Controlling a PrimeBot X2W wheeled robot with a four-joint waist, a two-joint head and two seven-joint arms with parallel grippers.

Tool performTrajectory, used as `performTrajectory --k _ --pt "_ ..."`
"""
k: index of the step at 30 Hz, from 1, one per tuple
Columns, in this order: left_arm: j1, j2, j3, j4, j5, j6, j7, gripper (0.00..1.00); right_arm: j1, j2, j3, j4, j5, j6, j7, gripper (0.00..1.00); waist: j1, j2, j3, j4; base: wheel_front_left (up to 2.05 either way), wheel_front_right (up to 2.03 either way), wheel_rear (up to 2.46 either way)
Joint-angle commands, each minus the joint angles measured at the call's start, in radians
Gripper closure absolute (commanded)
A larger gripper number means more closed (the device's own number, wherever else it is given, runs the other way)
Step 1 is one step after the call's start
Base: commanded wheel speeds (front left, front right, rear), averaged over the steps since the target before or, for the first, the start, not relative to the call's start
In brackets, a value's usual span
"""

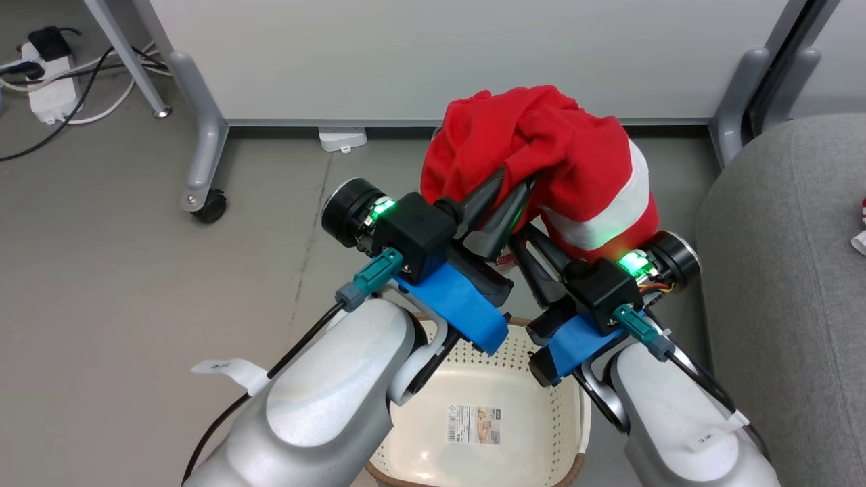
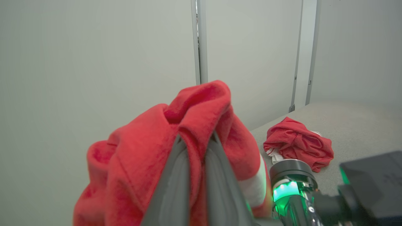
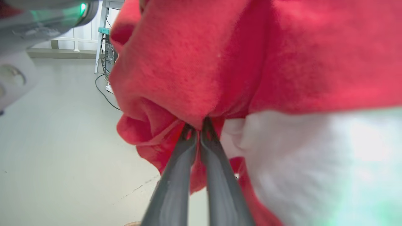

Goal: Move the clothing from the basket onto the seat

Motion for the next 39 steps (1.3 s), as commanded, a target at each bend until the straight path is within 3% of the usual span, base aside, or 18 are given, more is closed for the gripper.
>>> performTrajectory --k 1,26,27,28,29,30,39 --pt "-0.013 0.001 0.0 0.001 -0.006 0.002 -0.004 1.0 -0.016 -0.002 0.004 0.004 0.008 0.001 -0.004 1.0 0.0 0.0 -0.001 0.001 0.0 0.0 0.0" --pt "-0.009 0.02 -0.004 0.029 -0.011 0.026 -0.023 1.0 0.037 -0.002 0.038 -0.013 0.074 0.001 -0.004 1.0 0.0 0.0 -0.024 -0.022 0.0 0.0 0.0" --pt "-0.01 0.02 -0.002 0.028 -0.008 0.03 -0.026 0.94 0.038 -0.002 0.039 -0.014 0.079 0.001 -0.004 1.0 0.0 0.0 -0.025 -0.022 0.0 0.0 0.0" --pt "-0.011 0.02 -0.003 0.029 -0.004 0.034 -0.028 0.09 0.039 -0.002 0.041 -0.015 0.081 0.001 -0.004 1.0 0.0 0.0 -0.026 -0.023 0.0 0.0 0.0" --pt "-0.011 0.02 -0.003 0.029 -0.004 0.034 -0.028 0.09 0.039 -0.002 0.041 -0.015 0.081 0.001 -0.004 1.0 0.0 0.0 -0.026 -0.023 0.0 0.0 0.0" --pt "-0.013 0.02 -0.002 0.029 0.001 0.041 -0.033 0.0 0.039 -0.002 0.042 -0.017 0.085 0.001 -0.004 1.0 0.0 0.0 -0.028 -0.023 0.0 0.0 0.0" --pt "-0.016 0.021 -0.003 0.028 0.005 0.048 -0.045 0.0 0.04 -0.002 0.044 -0.024 0.092 0.001 -0.004 1.0 0.0 0.0 -0.027 -0.024 0.0 0.0 0.0"
